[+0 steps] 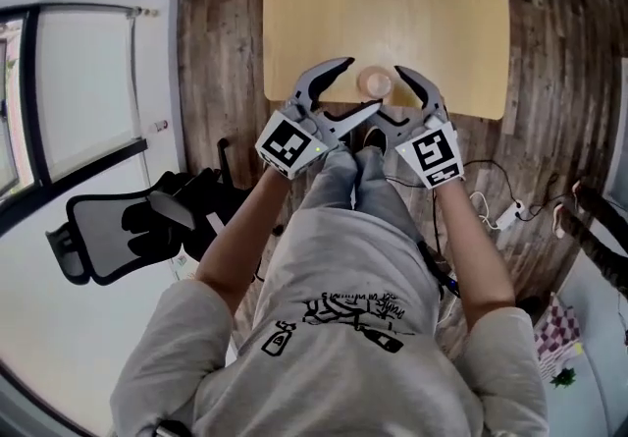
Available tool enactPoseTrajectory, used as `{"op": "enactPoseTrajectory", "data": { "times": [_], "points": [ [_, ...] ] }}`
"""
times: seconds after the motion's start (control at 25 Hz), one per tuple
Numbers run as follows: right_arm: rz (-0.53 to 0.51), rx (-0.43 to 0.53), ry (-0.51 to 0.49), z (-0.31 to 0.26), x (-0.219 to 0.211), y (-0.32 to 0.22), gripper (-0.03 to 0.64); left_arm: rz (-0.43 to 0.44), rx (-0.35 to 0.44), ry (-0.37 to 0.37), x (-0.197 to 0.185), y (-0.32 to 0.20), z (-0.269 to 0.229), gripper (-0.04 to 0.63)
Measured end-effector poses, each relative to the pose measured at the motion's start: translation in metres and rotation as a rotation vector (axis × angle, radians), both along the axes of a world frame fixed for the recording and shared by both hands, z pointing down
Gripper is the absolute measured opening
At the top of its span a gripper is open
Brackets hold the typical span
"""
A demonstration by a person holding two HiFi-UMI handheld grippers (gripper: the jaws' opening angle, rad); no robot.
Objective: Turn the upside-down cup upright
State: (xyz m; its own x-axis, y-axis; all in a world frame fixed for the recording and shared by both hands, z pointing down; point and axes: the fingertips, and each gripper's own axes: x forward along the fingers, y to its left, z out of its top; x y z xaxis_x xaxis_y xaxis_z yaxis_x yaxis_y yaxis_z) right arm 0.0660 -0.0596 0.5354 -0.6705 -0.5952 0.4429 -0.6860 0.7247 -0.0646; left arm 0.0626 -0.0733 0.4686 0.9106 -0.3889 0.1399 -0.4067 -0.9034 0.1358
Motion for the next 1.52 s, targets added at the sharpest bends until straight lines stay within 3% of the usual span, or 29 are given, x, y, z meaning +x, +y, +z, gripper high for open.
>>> {"op": "enactPoseTrajectory", "data": {
  "times": [0.08, 0.2, 0.28, 0.36, 0.52, 0.96, 1.52],
  "points": [
    [0.029, -0.021, -0.032, -0.021, 0.004, 0.003, 0.361, -0.05, -0.02, 0.044, -0.012, 0.001, -0.025, 0.224],
    [0.084, -0.03, -0.079, -0.054, 0.014, 0.007, 0.219, -0.116, -0.054, 0.071, -0.028, 0.004, -0.054, 0.066],
    [0.121, -0.031, -0.11, -0.076, 0.021, 0.009, 0.14, -0.145, -0.075, 0.086, -0.033, 0.006, -0.071, 0.015],
    [0.155, -0.037, -0.146, -0.097, 0.025, 0.013, 0.087, -0.177, -0.121, 0.092, -0.036, 0.007, -0.082, 0.009],
    [0.217, -0.048, -0.202, -0.13, 0.027, 0.024, 0.052, -0.224, -0.206, 0.102, -0.038, 0.011, -0.101, 0.008],
    [0.272, 0.007, -0.264, -0.192, 0.017, 0.04, 0.031, -0.19, -0.23, 0.069, -0.019, 0.043, -0.129, 0.008],
    [0.28, 0.012, -0.238, -0.192, 0.005, 0.052, 0.025, -0.225, -0.227, 0.06, -0.028, 0.051, -0.129, 0.008]
  ]
}}
